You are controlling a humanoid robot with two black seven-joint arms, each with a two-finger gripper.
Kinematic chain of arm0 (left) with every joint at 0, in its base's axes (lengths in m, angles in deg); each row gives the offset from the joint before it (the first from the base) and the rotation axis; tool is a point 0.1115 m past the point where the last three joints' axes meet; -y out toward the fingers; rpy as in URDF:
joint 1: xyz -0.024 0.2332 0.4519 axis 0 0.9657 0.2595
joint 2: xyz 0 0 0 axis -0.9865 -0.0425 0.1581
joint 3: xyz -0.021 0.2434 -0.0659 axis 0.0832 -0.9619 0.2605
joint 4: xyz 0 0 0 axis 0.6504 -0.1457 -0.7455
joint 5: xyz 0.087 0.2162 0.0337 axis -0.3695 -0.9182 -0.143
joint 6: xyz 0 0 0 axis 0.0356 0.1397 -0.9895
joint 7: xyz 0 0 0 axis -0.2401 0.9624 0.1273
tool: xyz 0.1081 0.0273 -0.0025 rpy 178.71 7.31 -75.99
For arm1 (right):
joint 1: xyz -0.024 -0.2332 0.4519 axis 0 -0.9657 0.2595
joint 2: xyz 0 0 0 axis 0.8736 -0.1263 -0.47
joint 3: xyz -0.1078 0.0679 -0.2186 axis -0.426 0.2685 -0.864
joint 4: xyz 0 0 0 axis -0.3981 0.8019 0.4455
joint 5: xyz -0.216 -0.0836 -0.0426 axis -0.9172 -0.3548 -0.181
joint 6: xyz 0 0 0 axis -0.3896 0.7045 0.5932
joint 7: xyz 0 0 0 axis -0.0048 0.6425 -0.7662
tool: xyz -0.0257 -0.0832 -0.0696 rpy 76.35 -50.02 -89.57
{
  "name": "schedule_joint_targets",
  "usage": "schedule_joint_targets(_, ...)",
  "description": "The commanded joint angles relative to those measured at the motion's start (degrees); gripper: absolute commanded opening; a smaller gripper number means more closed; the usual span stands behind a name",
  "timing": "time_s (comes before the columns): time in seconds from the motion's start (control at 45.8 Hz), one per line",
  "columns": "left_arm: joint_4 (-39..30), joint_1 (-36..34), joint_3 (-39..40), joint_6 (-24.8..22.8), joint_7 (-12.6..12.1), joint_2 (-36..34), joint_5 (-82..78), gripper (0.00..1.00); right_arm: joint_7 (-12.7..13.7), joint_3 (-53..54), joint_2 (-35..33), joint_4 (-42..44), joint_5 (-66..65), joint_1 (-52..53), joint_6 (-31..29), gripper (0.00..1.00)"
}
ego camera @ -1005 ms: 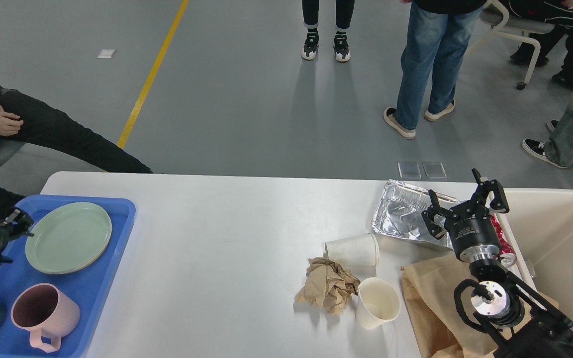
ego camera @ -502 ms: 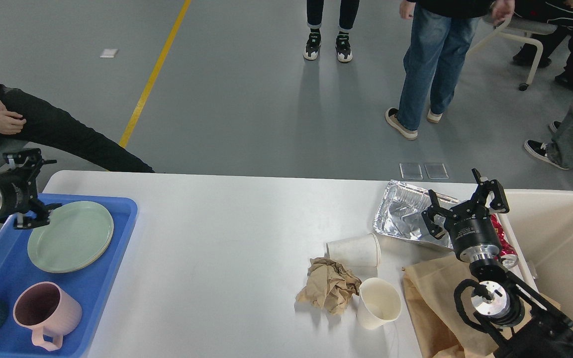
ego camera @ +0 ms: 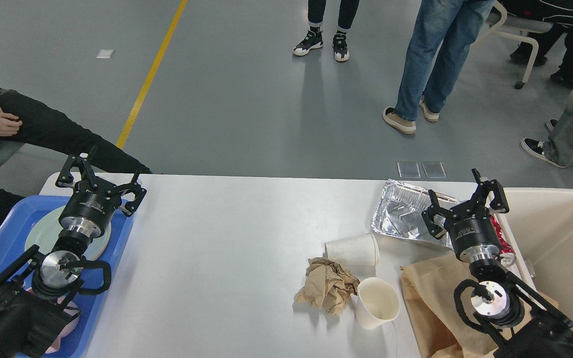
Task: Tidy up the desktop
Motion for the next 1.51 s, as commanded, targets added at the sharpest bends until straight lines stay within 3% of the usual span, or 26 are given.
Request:
schedule_joint_targets(0.0,-6.7,6.1,5.4,0.0,0.1,2.5,-2.2,0.97,0.0,0.0,0.0,0.0,0.0,0.0,0.0,1.00)
schedule_joint_targets(0.109,-7.3,8.0,5.9,-2.3,-2.0,3.0,-2.6,0.97,0.0,0.0,0.0,0.0,0.0,0.0,0.0,1.00)
schedule_joint_targets(0.284,-7.3,8.3,9.5,-3.8,-9.1,5.7,-2.3,0.97,0.0,0.0,0.0,0.0,0.0,0.0,0.0,1.00)
schedule_joint_targets(0.328,-7.3,8.3,10.9,-3.8,-9.8,6.1,-2.6,0.97,0.0,0.0,0.0,0.0,0.0,0.0,0.0,1.00)
schedule_joint_targets(1.158,-7.2,7.7,13.2,-6.7,-9.8,7.2,-2.3,0.97,0.0,0.0,0.0,0.1,0.0,0.0,0.0,1.00)
schedule_joint_targets(1.485,-2.8,6.4,13.4,-6.7,-10.0,9.1,-3.4,0.97,0.0,0.0,0.0,0.1,0.0,0.0,0.0,1.00)
